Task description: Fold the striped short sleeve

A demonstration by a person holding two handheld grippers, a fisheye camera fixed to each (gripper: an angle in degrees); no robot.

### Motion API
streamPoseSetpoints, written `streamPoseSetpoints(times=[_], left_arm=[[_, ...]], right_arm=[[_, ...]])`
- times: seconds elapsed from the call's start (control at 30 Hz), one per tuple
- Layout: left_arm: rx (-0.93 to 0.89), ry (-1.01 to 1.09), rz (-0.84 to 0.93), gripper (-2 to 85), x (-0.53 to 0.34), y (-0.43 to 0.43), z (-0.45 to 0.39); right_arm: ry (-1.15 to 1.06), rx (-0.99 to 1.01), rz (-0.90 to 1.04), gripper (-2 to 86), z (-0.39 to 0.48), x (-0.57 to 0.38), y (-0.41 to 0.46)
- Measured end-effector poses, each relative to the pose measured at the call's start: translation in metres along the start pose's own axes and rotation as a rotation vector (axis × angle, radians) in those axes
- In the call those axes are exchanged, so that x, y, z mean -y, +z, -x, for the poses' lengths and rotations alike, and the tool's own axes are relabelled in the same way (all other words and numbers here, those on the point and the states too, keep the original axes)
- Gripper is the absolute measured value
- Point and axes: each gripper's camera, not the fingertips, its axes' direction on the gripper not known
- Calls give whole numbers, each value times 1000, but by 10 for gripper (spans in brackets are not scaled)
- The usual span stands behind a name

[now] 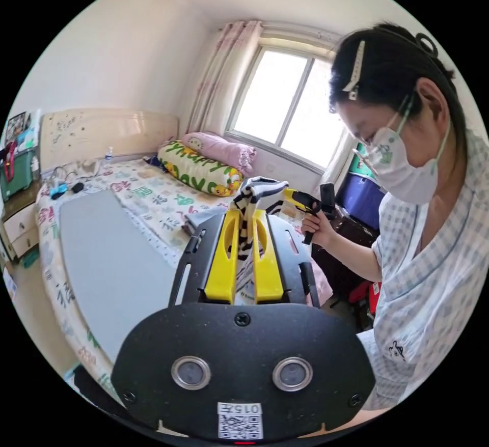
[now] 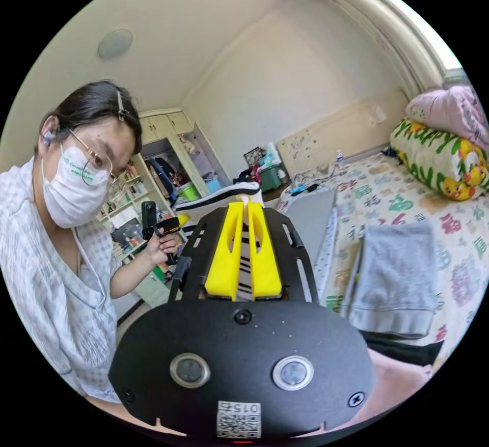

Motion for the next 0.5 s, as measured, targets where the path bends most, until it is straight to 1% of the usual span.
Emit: streamPoseSetpoints(times=[0.07,0.17,0.23,0.37,0.5], left_arm=[[-91,-1,-56,39,20,59,-4],[-140,-11,-121,37,40,122,-10],[-154,-13,-131,37,49,156,-13],[-168,24,-103,37,62,226,-19],[-170,12,-49,39,63,278,-11]], right_arm=[[-3,-63,-32,4,-39,16,-51],[-17,-82,-107,4,-80,26,-104],[-19,-90,-144,4,-102,29,-130],[2,-108,-173,5,-153,29,-167],[25,-103,-163,5,-190,26,-183]])
